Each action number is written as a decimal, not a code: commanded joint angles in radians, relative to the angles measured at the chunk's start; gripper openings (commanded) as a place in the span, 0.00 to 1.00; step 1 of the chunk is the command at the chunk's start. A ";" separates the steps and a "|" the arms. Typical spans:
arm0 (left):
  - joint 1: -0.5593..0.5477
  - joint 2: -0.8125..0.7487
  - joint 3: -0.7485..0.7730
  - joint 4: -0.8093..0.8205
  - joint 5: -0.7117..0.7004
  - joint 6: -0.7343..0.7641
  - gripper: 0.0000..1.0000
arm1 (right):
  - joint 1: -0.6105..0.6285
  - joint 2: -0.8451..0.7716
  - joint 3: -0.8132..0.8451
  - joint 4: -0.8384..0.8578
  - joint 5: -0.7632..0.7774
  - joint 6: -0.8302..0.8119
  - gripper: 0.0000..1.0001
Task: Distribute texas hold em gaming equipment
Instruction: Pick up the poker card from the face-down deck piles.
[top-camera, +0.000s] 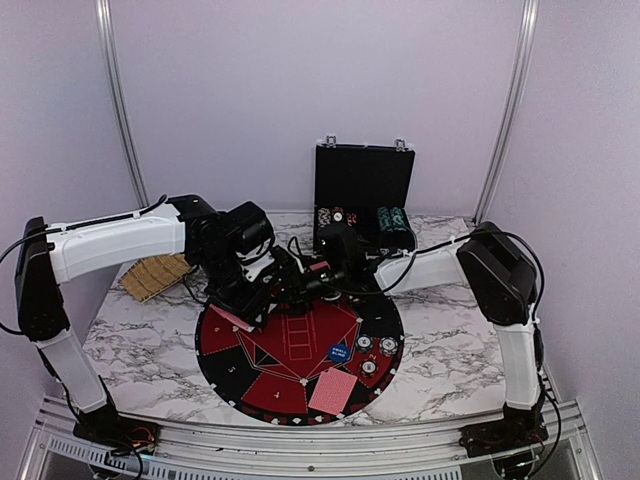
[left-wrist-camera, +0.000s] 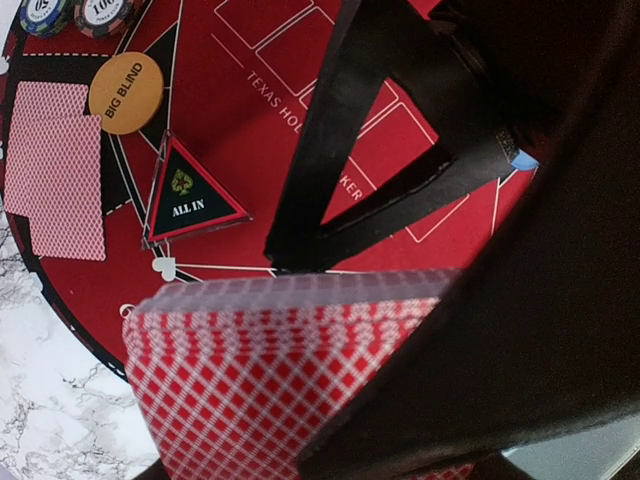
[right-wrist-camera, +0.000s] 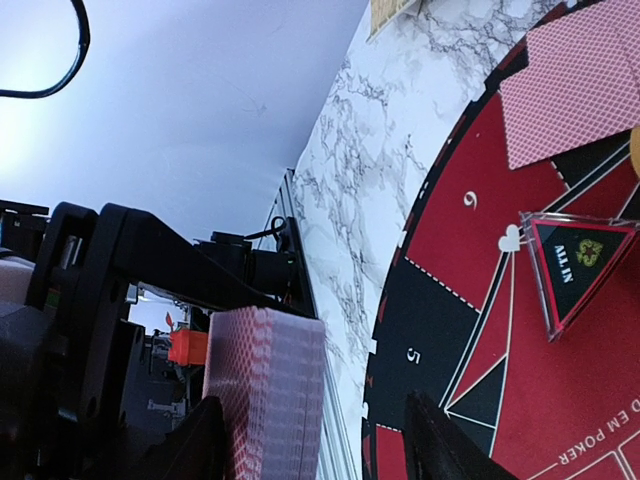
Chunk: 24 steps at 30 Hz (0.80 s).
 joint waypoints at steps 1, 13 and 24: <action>-0.004 -0.010 0.030 -0.014 -0.001 0.006 0.42 | -0.002 0.005 0.019 -0.087 0.059 -0.061 0.58; -0.004 -0.014 0.020 -0.014 -0.004 0.008 0.41 | -0.028 -0.033 -0.006 -0.081 0.076 -0.068 0.51; -0.003 -0.012 0.017 -0.012 -0.006 0.010 0.41 | -0.049 -0.073 -0.033 -0.063 0.076 -0.059 0.47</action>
